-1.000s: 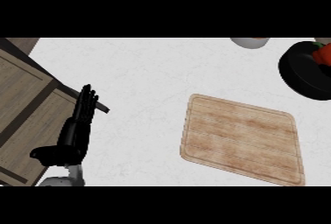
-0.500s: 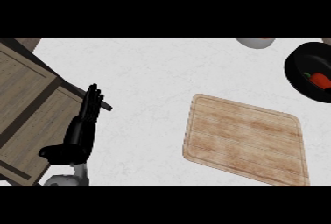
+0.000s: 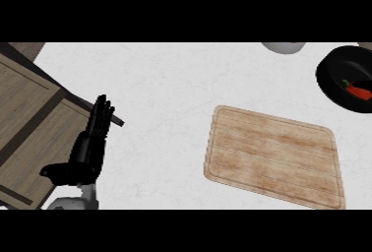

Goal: Pick the bell pepper from the cutting board and place it in the pot

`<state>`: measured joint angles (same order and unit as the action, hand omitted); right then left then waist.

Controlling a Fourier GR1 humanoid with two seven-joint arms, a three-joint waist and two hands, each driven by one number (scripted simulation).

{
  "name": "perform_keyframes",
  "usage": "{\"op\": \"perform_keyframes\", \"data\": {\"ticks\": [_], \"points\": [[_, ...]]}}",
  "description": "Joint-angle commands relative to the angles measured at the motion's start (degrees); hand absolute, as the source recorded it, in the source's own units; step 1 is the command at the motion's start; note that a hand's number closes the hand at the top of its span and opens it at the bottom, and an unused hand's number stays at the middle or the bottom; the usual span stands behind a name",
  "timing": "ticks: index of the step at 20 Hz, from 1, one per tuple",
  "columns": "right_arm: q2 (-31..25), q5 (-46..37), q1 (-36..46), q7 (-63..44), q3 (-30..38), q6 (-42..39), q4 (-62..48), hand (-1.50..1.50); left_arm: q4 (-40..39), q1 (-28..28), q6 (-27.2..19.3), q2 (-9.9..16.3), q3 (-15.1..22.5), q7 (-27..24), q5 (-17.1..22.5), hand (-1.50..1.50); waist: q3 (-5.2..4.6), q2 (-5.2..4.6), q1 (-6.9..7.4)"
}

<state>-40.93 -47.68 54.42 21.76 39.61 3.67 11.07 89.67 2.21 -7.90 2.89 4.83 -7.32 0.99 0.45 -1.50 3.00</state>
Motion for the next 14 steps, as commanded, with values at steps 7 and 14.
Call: {"op": "perform_keyframes", "data": {"ticks": [7,14], "points": [[-4.7,13.5,-3.2,5.1,13.2,-4.8,-1.6,-1.5,-0.1,-2.1,1.2,0.6,-0.7,-2.6,0.8,0.0,-0.01,-0.46,0.63],[-10.3,16.2,-5.8,6.9,15.5,-9.9,-1.2,-1.5,-1.1,0.6,-0.8,-1.4,0.3,-0.5,-0.4,0.0,0.01,-0.4,0.19]]}}
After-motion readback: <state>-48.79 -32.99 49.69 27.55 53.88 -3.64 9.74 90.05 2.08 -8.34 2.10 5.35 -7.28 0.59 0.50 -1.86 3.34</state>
